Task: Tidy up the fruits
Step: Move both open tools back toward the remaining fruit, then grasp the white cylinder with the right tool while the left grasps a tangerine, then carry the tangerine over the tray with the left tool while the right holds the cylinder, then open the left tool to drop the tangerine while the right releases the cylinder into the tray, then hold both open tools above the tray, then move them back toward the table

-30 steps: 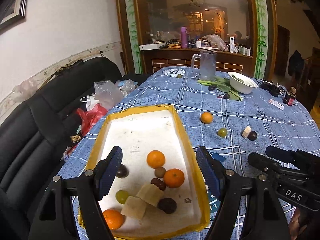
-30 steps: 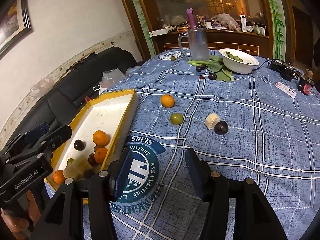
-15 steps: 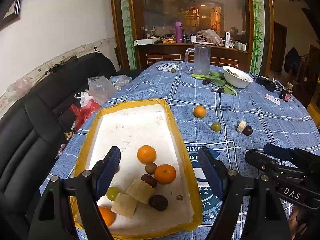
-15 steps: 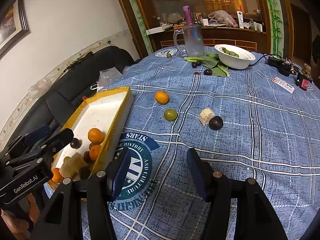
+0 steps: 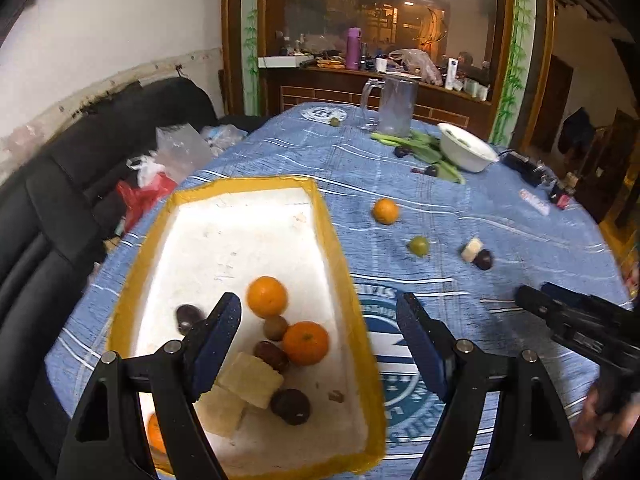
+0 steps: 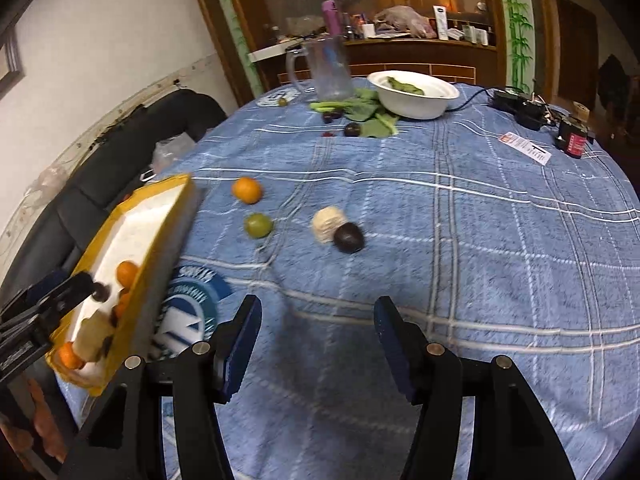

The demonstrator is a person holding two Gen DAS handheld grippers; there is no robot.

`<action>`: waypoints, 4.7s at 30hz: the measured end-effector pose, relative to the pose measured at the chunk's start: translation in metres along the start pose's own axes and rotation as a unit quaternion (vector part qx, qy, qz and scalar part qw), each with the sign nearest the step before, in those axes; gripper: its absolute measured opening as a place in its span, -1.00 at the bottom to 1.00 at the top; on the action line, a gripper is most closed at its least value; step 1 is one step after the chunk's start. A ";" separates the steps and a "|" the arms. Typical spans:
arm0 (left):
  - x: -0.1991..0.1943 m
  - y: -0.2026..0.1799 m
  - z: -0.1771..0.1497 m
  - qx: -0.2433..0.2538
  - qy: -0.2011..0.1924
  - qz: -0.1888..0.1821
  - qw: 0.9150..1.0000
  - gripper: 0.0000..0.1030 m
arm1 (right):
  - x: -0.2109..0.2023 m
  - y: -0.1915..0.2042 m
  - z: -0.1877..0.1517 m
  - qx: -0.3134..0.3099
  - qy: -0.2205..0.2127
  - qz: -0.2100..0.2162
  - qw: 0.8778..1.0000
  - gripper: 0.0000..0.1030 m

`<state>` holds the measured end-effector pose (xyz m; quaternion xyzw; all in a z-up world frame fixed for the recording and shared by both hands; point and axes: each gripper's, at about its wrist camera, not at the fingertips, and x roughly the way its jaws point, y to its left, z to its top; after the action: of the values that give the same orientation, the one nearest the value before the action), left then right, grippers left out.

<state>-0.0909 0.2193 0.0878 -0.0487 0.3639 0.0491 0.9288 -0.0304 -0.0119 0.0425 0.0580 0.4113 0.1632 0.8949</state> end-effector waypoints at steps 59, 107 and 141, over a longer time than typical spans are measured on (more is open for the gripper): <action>0.114 -0.062 0.087 0.006 0.112 -0.101 0.989 -0.40 | 0.064 -0.063 0.059 0.104 0.000 0.116 0.988 -0.35; 0.054 0.149 0.030 -0.163 0.054 -0.040 0.984 0.16 | 0.077 0.231 0.018 -0.204 0.023 0.092 0.974 -0.12; -0.050 0.006 -0.004 -0.004 -0.078 0.095 0.992 0.87 | -0.027 0.096 -0.030 -0.053 -0.061 0.015 0.997 0.34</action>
<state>-0.1314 0.2217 0.1184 -0.0137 0.2931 0.1417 0.9454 -0.0931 0.0681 0.0646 0.0262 0.3457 0.1941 0.9177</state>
